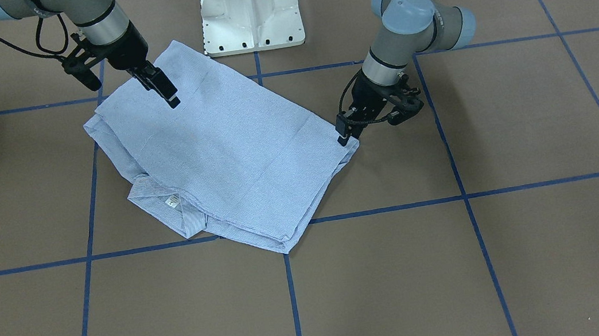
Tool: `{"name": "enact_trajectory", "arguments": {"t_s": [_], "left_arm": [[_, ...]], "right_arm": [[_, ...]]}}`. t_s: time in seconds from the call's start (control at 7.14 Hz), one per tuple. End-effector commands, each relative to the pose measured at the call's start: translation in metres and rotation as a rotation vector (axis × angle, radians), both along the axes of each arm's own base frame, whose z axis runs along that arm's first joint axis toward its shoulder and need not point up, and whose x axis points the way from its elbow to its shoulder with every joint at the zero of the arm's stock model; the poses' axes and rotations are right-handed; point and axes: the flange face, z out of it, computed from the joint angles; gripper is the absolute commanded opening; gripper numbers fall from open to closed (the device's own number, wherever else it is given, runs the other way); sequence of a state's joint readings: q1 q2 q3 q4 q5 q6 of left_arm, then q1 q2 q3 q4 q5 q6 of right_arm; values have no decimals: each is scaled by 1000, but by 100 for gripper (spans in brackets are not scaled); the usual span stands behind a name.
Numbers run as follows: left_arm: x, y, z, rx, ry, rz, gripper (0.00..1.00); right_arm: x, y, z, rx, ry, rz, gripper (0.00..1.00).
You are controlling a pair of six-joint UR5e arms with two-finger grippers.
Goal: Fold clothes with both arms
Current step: 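Hold the shirt edge with the left gripper while the right gripper turns the shirt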
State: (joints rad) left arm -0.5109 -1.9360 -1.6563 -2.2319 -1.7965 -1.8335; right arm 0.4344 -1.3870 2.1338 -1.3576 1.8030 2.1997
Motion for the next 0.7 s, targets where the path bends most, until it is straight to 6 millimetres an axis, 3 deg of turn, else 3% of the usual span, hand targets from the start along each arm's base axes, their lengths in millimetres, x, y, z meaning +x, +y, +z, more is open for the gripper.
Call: {"name": "enact_trajectory", "arguments": {"t_s": [0.0, 0.28, 0.42, 0.56], "left_arm": [[1, -1, 4, 5, -9, 3, 0], [-14, -26, 10, 82, -45, 2, 0], [-31, -58, 17, 131, -76, -17, 0], [-47, -107, 18, 172, -115, -59, 0]], "right_arm": [[-1, 0, 1, -1, 3, 0, 100], [-1, -1, 1, 0, 3, 1, 100], [-2, -1, 0, 1, 2, 3, 100], [-1, -1, 1, 1, 4, 6, 100]]}}
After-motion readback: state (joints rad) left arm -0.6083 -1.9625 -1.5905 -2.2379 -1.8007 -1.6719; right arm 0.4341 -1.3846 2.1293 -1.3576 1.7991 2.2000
